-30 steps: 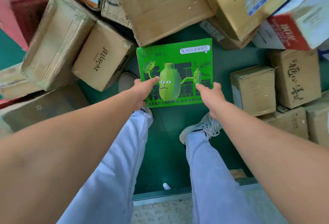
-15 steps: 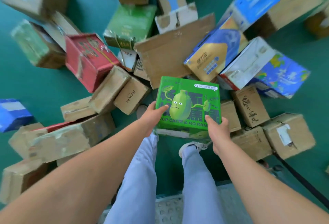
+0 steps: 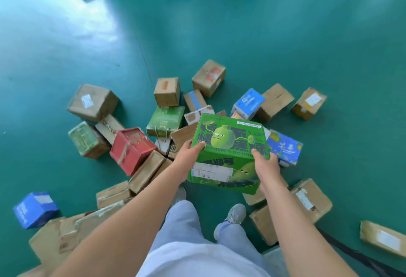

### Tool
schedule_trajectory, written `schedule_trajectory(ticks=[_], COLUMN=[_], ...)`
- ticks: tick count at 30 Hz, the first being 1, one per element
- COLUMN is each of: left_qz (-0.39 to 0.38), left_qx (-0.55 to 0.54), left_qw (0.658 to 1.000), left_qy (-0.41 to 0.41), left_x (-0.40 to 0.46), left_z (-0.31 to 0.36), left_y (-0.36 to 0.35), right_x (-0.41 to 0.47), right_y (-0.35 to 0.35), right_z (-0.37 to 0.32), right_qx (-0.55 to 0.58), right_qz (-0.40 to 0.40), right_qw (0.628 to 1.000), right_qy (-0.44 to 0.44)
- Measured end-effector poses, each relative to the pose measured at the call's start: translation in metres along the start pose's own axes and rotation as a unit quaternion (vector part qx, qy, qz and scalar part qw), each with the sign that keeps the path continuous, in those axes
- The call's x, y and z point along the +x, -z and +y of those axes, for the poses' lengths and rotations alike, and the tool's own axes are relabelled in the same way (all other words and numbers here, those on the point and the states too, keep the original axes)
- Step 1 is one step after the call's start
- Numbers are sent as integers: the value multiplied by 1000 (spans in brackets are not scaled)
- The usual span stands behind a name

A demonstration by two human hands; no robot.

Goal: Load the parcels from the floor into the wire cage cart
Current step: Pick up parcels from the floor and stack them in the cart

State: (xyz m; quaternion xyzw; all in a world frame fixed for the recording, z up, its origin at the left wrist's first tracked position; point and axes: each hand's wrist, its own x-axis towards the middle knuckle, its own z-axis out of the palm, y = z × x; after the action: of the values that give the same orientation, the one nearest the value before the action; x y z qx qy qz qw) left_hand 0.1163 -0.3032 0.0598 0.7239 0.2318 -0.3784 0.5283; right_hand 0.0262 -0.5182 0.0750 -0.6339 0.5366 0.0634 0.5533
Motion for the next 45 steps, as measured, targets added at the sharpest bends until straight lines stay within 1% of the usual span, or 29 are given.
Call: schedule_trajectory(ticks=[2,4,6,9,11,15,18,21,25,27,28,30,31,34,35,37,39,40,41,44,45], left_qz=[-14,-13,-21,-55,-72,-99,-177,-240,-306,-347,-369,-398,-413,-463,-471,-501,-520,-530,-542,-562,-568], left_qx=[4,14,27,48,68,156,204,270,370,403,421,445,459,505,521,536,538,549,551,564,568], left_qw=[1000,999,998,995,991,977,954,919,865,834,815,787,772,710,691,653,632,614,603,573,563], left_qy=[-23,-42,-53,-74,-85,-109,-127,-157,-147,-146,-151,-153,-152,-163,-170,-189,-200,-201,-199,-192,-194], left_x=[-15,-20,-27,-25,-23,-37,-58,-89,-154,-186,-207,-229,-240,-295,-309,-349,-377,-392,-404,-438,-449], left_z=[14,23,33,42,49,53,46,25,-19,-48,-66,-95,-111,-162,-173,-200,-228,-242,-251,-280,-286], left_y=[7,9,19,31,34,24,2,-35,-84,-107,-122,-145,-156,-191,-199,-213,-231,-239,-247,-270,-277], right_x=[-15,-22,-37,-58,-77,-121,-154,-188,-249,-278,-301,-328,-341,-388,-399,-431,-459,-473,-481,-502,-507], right_y=[5,5,4,0,-3,1,18,43,80,98,110,126,133,154,158,169,177,181,185,196,200], right_z=[-10,-17,-19,-15,-8,14,49,103,172,211,228,258,274,333,345,374,400,413,423,445,452], right_qx=[16,22,53,79,104,150,197,255,289,306,325,346,350,395,402,427,458,470,478,522,530], right_qz=[12,12,17,52,79,134,183,253,323,361,385,410,425,466,477,501,523,532,538,567,574], right_qw=[1000,1000,998,995,991,979,961,928,886,861,840,815,805,756,745,710,673,658,643,589,575], right_qy=[11,3,-2,6,-4,-39,-66,-98,-164,-185,-200,-219,-219,-236,-238,-251,-253,-252,-260,-243,-242])
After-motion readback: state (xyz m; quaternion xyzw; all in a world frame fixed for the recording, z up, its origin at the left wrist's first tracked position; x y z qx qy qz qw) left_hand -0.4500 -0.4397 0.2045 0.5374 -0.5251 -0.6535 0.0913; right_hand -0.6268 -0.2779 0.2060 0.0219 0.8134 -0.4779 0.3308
